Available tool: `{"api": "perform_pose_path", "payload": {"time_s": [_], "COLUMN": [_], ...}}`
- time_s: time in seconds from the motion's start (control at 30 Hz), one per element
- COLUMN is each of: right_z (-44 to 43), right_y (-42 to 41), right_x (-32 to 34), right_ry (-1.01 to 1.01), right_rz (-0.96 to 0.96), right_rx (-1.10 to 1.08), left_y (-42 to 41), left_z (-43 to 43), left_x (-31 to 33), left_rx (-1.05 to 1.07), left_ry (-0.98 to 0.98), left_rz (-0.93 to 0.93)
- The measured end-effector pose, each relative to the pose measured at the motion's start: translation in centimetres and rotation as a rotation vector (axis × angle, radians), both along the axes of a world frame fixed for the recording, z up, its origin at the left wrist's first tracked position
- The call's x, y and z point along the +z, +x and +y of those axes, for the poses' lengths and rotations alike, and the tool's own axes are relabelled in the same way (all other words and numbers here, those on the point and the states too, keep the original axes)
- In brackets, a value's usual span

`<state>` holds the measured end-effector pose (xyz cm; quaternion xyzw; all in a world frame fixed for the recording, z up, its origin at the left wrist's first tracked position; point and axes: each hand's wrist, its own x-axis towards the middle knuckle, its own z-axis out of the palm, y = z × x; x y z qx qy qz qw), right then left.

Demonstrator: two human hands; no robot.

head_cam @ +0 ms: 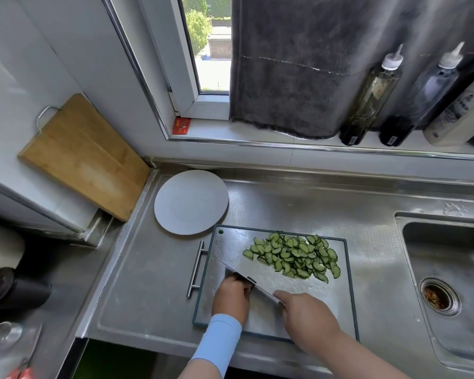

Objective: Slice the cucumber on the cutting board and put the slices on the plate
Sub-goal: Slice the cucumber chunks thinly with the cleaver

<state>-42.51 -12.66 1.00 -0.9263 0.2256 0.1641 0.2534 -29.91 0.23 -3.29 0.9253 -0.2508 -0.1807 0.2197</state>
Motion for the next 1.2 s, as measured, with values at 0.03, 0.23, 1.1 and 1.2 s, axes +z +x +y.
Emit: {"api": "perform_pose_path", "payload": {"time_s": [0.03,0.23,1.1,1.2], "right_z": [0.0,0.5,0.7,0.9], "right_y": [0.5,3.0,1.6,2.6], "right_x": [-0.2,-1.2,-0.8,-1.0], "right_ry": [0.016,0.061,0.015,0.006], "right_rz": [0.011,0.027,0.039,0.037], "right_rx": [-0.003,-0.02,0.01,0.017], "left_y": [0.0,-0.1,-0.3,-0.4], "left_z": [0.0,0.1,0.3,0.3], "left_x": [-0.2,-1.3,-0.5,-0.8], "left_rx": [0.0,0.038,0.045,0.057], "left_ry": [0.007,-0.011,-0.053,-0.05], "left_rz": [-0.008,-0.005,-0.032,-0.035]}}
